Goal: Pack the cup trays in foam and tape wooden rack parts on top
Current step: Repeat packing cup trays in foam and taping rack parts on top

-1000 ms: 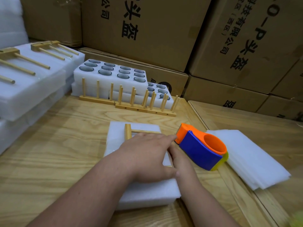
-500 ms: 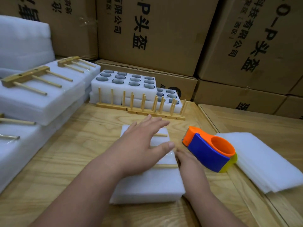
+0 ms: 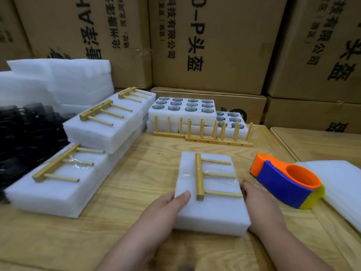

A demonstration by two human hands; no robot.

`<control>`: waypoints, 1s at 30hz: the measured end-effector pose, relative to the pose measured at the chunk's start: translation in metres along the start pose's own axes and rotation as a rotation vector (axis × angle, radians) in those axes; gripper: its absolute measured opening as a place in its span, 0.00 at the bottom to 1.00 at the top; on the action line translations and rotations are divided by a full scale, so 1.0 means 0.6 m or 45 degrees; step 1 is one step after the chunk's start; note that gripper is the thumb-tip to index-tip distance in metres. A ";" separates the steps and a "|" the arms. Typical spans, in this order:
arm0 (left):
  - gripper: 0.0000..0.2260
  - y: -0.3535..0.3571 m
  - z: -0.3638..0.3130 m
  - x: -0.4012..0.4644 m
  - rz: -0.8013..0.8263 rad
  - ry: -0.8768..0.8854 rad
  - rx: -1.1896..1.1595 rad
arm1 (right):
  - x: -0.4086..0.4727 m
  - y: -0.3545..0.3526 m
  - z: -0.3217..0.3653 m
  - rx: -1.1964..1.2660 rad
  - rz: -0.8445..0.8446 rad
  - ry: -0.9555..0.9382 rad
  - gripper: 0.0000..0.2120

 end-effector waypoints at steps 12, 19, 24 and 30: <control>0.22 -0.043 0.021 -0.032 -0.633 -0.053 -0.867 | -0.003 0.008 0.001 -0.110 0.040 -0.015 0.24; 0.16 -0.217 0.023 -0.129 -0.812 0.090 -0.784 | 0.008 0.011 -0.007 -0.084 0.042 0.035 0.30; 0.16 -0.340 0.020 -0.186 -1.023 0.153 -0.724 | 0.013 0.013 -0.005 -0.076 0.038 0.003 0.30; 0.21 -0.425 0.050 -0.205 -1.184 0.127 -0.782 | 0.015 0.013 -0.005 -0.058 0.052 0.005 0.29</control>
Point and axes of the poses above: each hand's wrist, its own x-axis towards the middle knuckle, its own y-axis out of the palm, z = x × y, the point moved 5 cm from there along x, towards the middle knuckle, and after that the axes turned 13 degrees about x, right-handed, at the moved point
